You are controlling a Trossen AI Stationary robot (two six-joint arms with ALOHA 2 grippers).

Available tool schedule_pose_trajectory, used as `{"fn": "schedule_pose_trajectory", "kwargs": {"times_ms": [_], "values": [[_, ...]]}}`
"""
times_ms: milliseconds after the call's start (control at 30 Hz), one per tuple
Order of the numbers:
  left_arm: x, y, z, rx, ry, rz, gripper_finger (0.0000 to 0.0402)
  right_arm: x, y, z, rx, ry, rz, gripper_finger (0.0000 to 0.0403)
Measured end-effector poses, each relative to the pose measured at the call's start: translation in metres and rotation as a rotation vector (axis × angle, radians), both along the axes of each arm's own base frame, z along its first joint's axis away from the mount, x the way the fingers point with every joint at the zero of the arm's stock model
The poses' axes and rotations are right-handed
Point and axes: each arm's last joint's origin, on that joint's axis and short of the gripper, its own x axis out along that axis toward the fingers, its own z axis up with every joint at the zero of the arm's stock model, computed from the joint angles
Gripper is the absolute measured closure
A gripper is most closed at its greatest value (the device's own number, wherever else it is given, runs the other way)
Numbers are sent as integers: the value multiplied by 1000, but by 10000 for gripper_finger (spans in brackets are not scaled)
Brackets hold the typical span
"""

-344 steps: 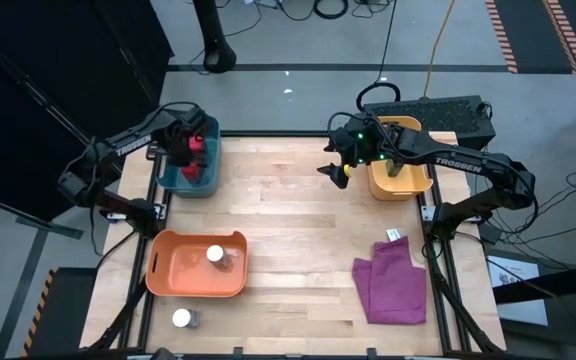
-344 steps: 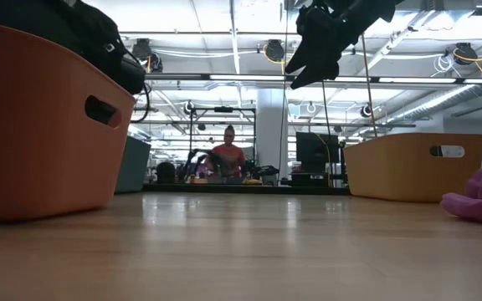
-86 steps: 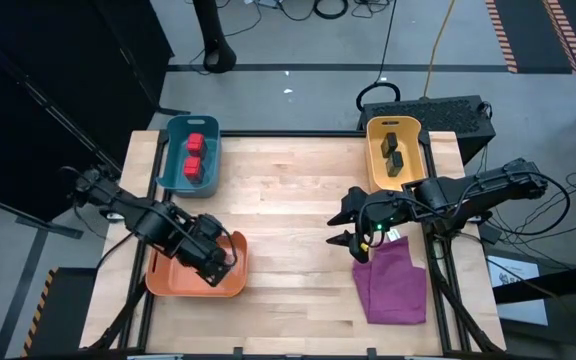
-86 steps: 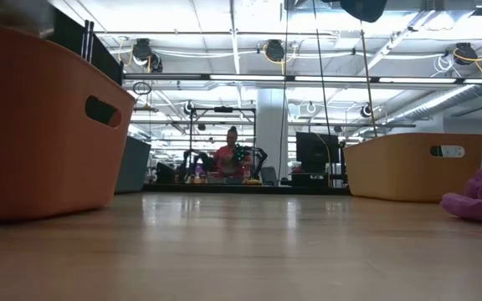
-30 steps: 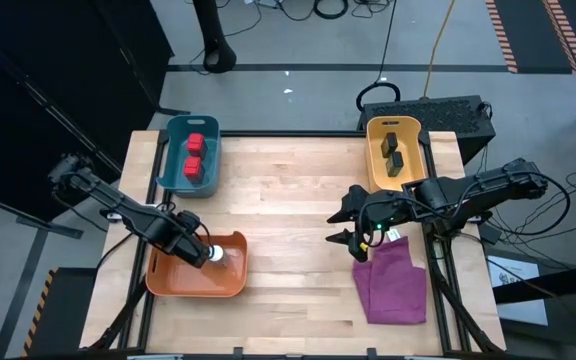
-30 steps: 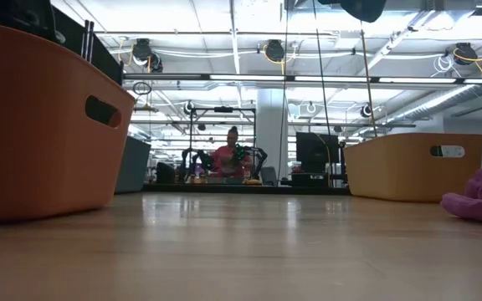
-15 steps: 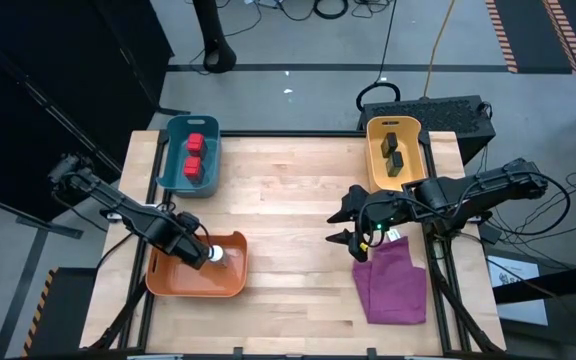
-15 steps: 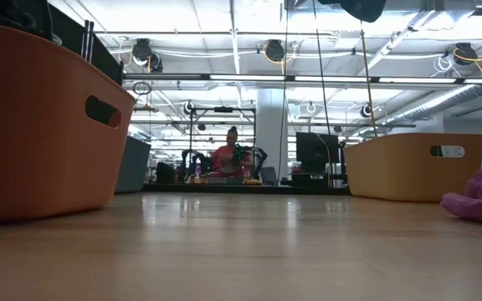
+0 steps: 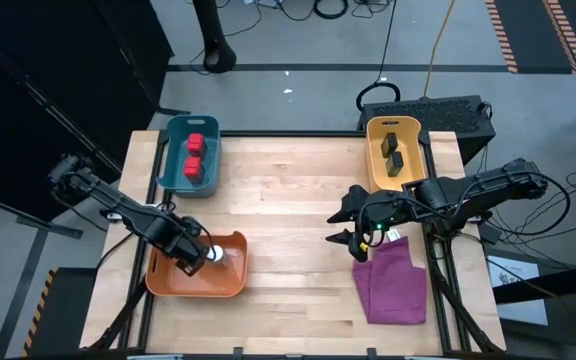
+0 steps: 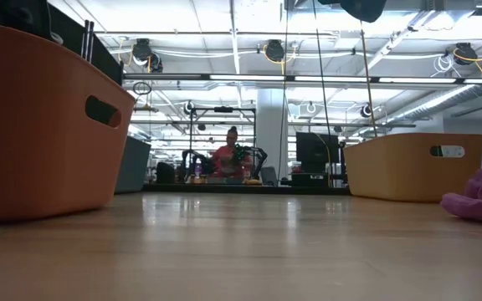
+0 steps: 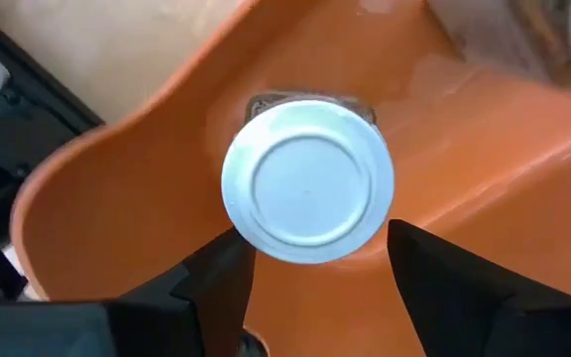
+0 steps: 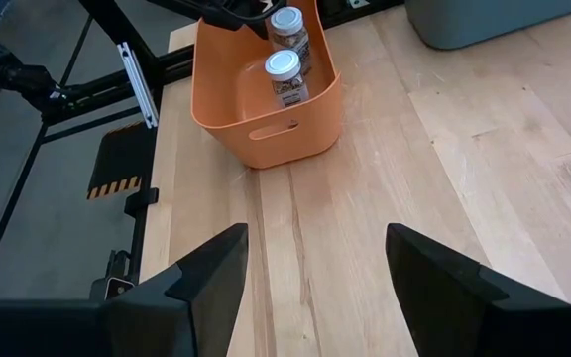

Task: Sort spices by type
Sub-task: Put the white seasoning bottle into the orange bin

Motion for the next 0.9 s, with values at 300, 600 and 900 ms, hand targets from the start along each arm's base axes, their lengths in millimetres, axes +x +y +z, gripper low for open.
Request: {"fn": "schedule_pose_trajectory", "kwargs": {"times_ms": [300, 600, 900], "values": [[-6, -1, 1, -87, 108, 43, 169, 0, 0, 0, 1, 0, 0, 181], [-2, -4, 23, -121, 80, 64, 169, 0, 0, 0, 3, 0, -2, 181], [0, 4, 62, 77, -26, 211, 247, 0, 0, 0, 5, 1, -4, 181]]}}
